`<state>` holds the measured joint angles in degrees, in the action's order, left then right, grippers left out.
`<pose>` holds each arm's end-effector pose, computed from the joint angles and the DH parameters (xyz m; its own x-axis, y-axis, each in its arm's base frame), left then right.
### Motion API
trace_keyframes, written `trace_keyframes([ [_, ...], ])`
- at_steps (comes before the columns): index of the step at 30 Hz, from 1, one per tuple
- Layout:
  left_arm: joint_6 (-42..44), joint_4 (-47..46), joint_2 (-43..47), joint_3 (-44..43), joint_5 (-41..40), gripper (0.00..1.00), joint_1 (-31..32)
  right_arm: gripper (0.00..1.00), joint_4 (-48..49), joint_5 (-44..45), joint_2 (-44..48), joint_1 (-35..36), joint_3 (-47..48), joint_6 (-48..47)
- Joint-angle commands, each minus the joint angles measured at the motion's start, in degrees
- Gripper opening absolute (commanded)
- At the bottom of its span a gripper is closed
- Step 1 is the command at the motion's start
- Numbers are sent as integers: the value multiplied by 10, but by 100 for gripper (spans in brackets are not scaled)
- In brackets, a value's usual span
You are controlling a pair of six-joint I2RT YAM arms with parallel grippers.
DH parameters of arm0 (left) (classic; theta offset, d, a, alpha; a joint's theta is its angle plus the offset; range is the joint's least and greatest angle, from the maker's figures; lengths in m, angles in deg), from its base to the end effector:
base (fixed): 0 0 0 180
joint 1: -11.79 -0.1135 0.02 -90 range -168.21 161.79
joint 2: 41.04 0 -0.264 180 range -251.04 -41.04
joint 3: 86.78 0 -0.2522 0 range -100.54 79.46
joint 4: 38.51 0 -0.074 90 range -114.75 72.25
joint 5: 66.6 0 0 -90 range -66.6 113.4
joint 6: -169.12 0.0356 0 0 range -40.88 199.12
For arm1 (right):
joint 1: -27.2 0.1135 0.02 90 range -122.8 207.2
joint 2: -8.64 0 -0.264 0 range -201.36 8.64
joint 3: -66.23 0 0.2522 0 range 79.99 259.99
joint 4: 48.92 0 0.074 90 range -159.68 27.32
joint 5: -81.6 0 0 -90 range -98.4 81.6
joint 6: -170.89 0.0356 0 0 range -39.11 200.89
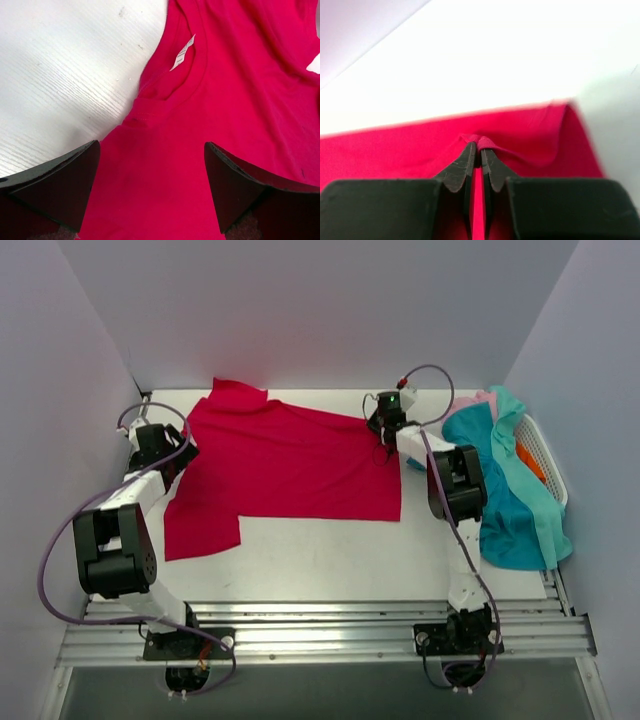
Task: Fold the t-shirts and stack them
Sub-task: Flatten the tshirt out
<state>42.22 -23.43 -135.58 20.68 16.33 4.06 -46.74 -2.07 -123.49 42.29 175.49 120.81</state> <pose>0.3581 0.0530 0.2163 -0.3392 -0.6474 -0.6825 -0.5433 0.7271 -0.4197 0.5145 0.1347 0.1726 -0.3638 0.5625 -0.7425 0.0968 0.8156 0.5705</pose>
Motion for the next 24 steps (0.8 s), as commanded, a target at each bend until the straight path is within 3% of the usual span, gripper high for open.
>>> trace_keyframes([
  [1,3,-24,0,-7,1,94,-2,0,-56,40,-50,-36,116,-12],
  [6,6,-21,6,-8,0,94,-2,0,-108,27,-145,-83,256,-6],
  [11,7,-22,8,-11,1,94,-3,0,-60,-32,-186,-111,317,3],
  [12,6,-23,7,-12,1,94,-2,7,-41,-45,-192,-117,317,6],
  [13,7,-23,4,-12,2,94,0,27,-23,-55,-195,-119,318,9],
  [14,7,-23,4,-14,1,94,2,98,10,-75,-197,-120,318,11],
  [20,9,-23,15,-11,-14,94,12,100,76,-133,-159,-119,305,-4],
  [24,4,-23,63,10,-39,94,23,100,138,-95,-27,-106,158,-28],
])
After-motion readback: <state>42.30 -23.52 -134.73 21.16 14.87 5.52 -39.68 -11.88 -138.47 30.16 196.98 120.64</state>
